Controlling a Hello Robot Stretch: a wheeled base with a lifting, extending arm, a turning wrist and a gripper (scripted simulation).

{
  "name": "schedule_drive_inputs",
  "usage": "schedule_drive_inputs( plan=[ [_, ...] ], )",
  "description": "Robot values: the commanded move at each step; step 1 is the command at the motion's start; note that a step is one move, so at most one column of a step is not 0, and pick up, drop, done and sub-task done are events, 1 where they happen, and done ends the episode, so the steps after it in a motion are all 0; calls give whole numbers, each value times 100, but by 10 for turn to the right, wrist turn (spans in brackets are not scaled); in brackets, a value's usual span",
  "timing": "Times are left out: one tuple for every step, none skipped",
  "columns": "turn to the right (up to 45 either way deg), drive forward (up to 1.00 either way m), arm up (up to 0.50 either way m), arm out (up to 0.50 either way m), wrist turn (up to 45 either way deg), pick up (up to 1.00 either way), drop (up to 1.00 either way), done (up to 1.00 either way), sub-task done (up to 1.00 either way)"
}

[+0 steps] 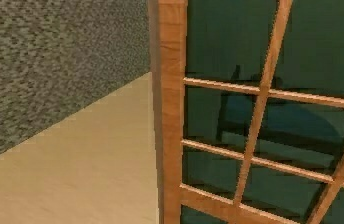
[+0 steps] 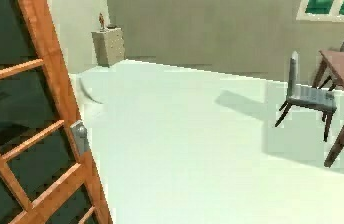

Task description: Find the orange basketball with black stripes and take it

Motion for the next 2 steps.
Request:
schedule_drive_inputs(
  plan=[
    [0,25,0,0,0,0,0,0,0],
    [-450,0,0,0,0,0,0,0,0]
  ],
)
